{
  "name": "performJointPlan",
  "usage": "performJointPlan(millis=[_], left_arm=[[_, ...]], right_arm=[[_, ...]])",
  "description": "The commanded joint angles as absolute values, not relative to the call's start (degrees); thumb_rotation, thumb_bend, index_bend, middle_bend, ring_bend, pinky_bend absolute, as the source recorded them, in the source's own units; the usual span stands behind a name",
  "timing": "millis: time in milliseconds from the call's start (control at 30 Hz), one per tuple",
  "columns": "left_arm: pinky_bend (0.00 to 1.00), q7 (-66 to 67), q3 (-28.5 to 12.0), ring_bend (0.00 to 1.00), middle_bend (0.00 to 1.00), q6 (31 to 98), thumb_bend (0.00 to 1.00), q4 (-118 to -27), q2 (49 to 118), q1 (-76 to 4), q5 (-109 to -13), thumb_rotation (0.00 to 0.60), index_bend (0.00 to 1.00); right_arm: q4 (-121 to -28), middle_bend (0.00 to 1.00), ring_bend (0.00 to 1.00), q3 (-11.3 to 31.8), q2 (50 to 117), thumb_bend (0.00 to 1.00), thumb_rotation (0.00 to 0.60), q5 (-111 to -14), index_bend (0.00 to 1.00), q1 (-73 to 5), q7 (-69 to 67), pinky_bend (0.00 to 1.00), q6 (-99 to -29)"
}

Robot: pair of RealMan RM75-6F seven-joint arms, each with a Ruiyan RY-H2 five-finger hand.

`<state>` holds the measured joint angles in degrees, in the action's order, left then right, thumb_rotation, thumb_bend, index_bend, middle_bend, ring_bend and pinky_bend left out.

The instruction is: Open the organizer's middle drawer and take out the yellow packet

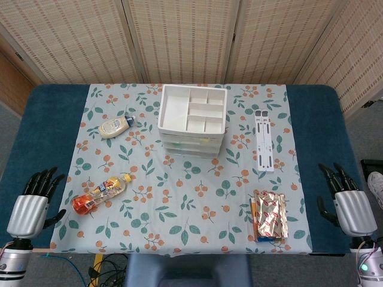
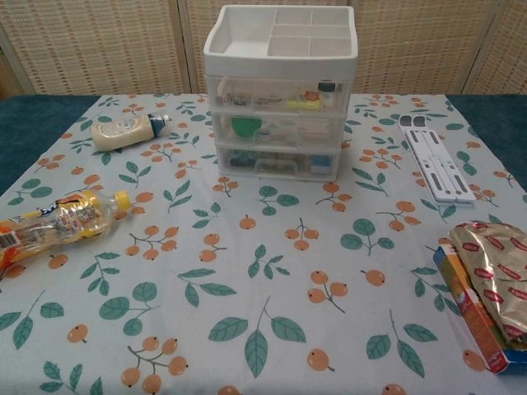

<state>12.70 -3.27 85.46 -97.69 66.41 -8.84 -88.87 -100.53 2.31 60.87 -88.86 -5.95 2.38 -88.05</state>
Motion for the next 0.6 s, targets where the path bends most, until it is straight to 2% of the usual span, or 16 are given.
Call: performJointPlan(millis=[33,300,400,467,600], left_arm=[[0.09,12.66,-3.32,0.07,0.07,85.38,0.17,-97.6,66.46,-8.92,-88.81,0.6,0.15],[0.09,12.2,-3.32,0.07,0.07,85.41,0.17,-97.31,66.33,-8.84,-88.53,0.6,0.15],[0.09,12.08,-3.46,0.07,0.07,85.05,0.17,-97.19,66.3,-9.03,-88.19,0.6,0.15],[0.09,12.19,-3.52,0.07,0.07,84.67,0.17,-97.18,66.26,-9.21,-87.96,0.6,0.15],[0.09,12.19,-3.45,0.07,0.07,84.58,0.17,-97.38,66.25,-9.26,-87.99,0.6,0.15]], right_arm=[[-100.74,0.14,0.04,2.46,60.77,0.54,0.6,-89.16,0.0,-5.9,2.6,0.17,-88.29],[-102.13,0.15,0.04,2.57,60.79,0.54,0.6,-89.95,0.0,-6.39,1.79,0.17,-87.13],[-104.0,0.21,0.06,2.72,61.19,0.54,0.6,-89.25,0.0,-8.0,-1.73,0.17,-83.8],[-105.86,0.26,0.11,3.31,61.14,0.54,0.6,-88.12,0.0,-9.94,-5.35,0.21,-80.29],[-107.95,0.38,0.28,5.22,62.33,0.54,0.6,-84.82,0.0,-14.4,-12.53,0.44,-72.83]])
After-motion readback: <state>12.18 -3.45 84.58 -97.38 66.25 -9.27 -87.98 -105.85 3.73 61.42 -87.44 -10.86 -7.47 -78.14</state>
